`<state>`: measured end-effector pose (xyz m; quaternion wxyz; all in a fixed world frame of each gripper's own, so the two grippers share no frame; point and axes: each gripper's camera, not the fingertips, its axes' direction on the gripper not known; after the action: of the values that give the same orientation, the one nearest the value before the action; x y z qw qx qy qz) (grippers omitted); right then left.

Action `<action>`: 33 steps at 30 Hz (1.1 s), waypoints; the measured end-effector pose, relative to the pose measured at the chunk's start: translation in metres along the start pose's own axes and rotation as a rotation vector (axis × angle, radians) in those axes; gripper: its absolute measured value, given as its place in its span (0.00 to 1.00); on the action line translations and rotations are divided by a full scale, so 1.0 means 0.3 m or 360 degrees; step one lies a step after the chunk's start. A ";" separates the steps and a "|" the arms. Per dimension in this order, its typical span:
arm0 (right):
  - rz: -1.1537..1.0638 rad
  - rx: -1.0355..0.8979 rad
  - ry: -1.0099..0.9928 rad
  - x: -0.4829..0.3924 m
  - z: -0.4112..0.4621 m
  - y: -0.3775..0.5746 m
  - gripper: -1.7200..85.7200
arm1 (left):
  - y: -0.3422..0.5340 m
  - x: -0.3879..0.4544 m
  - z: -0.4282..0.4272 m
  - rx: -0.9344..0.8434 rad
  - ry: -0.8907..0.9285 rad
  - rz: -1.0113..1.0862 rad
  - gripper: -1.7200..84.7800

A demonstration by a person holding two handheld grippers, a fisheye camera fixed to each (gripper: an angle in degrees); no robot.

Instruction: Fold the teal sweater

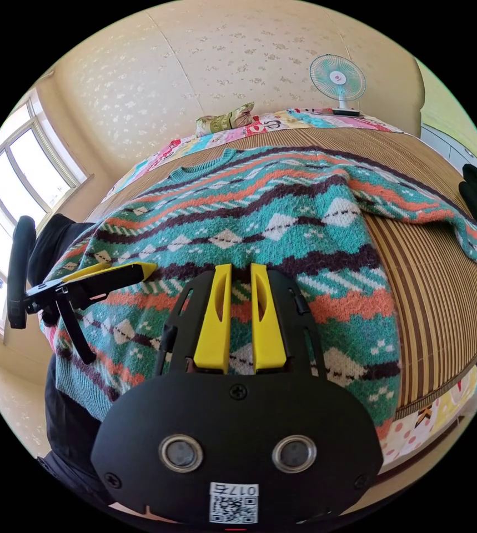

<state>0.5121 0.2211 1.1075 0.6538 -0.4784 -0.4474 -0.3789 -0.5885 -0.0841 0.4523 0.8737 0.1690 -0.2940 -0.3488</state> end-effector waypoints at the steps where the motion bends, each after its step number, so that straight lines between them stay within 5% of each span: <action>1: 0.0000 0.0000 -0.0001 0.000 0.001 -0.001 0.09 | 0.000 0.002 0.001 0.0000 0.0000 0.0000 0.37; 33: 0.0005 0.0004 -0.0005 0.006 0.038 -0.025 0.09 | 0.025 0.129 0.045 -0.0002 0.0000 -0.0005 0.37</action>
<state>0.5032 0.2302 1.1129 0.6542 -0.4789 -0.4482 -0.3766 -0.5708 -0.1076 0.4818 0.8733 0.1689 -0.2934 -0.3503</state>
